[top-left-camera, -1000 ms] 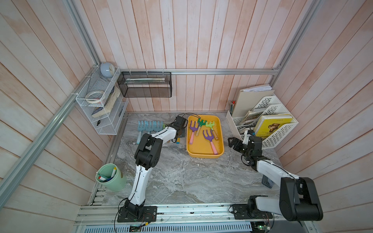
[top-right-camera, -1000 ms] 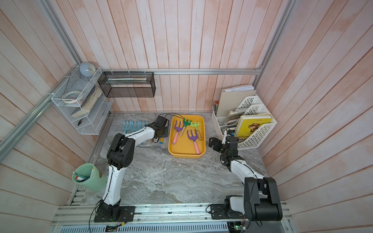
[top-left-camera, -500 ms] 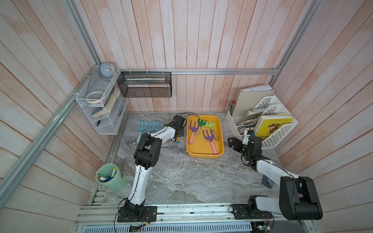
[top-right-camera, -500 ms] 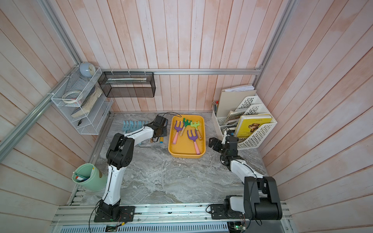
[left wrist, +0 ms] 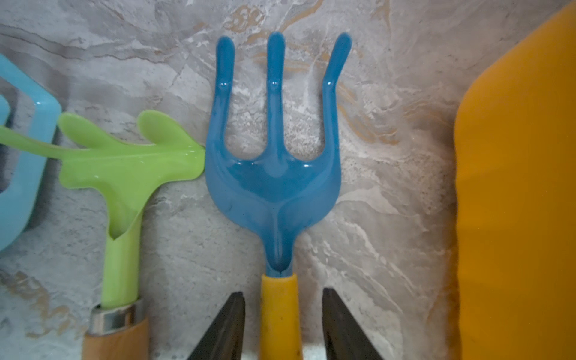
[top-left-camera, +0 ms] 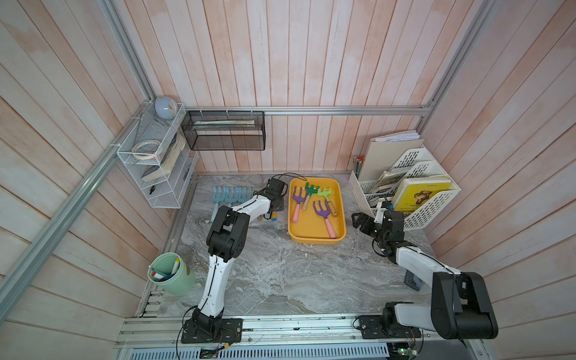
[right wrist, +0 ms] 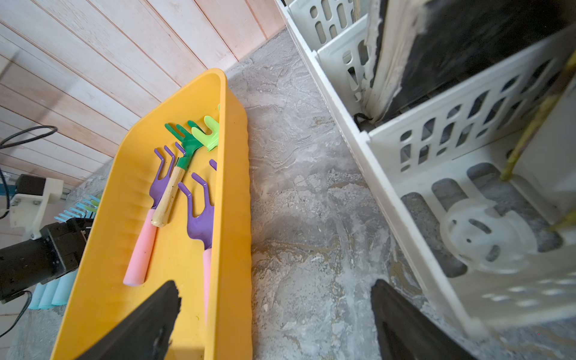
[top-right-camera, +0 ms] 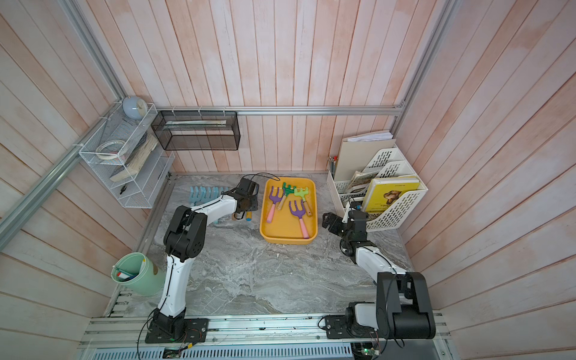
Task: Take the hand rake out of the storage box
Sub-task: Place the rake at the center of the board, then pick up the rake from the storage box.
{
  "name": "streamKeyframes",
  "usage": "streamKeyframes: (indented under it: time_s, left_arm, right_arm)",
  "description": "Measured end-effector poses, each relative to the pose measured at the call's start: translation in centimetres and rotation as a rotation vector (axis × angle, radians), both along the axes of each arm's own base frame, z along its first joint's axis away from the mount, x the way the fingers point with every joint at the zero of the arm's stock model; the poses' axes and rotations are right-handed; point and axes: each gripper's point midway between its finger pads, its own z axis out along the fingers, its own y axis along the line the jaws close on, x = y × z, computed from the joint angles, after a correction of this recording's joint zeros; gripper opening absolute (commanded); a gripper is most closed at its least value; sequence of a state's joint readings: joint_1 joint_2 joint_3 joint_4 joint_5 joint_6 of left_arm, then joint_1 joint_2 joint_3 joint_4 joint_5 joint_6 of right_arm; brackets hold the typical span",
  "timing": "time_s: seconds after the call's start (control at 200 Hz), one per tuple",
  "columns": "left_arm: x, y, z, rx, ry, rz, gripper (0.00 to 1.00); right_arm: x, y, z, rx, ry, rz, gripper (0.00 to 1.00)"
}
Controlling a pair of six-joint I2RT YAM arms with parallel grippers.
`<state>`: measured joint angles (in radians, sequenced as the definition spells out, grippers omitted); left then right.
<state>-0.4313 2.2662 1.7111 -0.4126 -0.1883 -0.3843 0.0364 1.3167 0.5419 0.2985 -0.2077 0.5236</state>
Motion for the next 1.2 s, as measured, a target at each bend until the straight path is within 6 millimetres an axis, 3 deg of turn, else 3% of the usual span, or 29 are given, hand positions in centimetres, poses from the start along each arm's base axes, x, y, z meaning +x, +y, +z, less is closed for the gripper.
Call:
streamKeyframes:
  time_s: [0.07, 0.255, 0.345, 0.5, 0.695, 0.84, 1.045, 1.2]
  left_arm:
    - [0.0, -0.1, 1.5, -0.005, -0.022, -0.005, 0.46]
    - [-0.1, -1.1, 8.5, -0.046, -0.143, -0.027, 0.47]
    - [-0.3, -1.7, 10.8, -0.065, -0.193, -0.037, 0.47]
    - [-1.2, -4.1, 11.9, -0.076, -0.223, -0.082, 0.49]
    - [-3.3, -10.2, 12.4, -0.089, -0.244, -0.222, 0.49]
    - [-2.3, -14.6, 11.2, -0.099, -0.25, -0.297, 0.45]
    - [-0.3, -15.1, 5.3, -0.036, -0.163, -0.315, 0.42]
    - [1.3, -15.8, 2.9, -0.014, -0.144, -0.33, 0.42]
  right_arm:
    - [0.0, 0.0, 0.0, 0.0, 0.001, 0.0, 0.98]
    - [0.0, 0.0, 0.0, 0.0, 0.001, 0.0, 0.98]
    - [0.0, 0.0, 0.0, 0.0, 0.001, 0.0, 0.98]
    - [0.0, 0.0, 0.0, 0.0, 0.001, 0.0, 0.98]
    - [0.0, 0.0, 0.0, 0.0, 0.001, 0.0, 0.98]
    - [0.0, 0.0, 0.0, 0.0, 0.001, 0.0, 0.98]
    - [0.0, 0.0, 0.0, 0.0, 0.001, 0.0, 0.98]
    - [0.0, 0.0, 0.0, 0.0, 0.0, 0.0, 0.98]
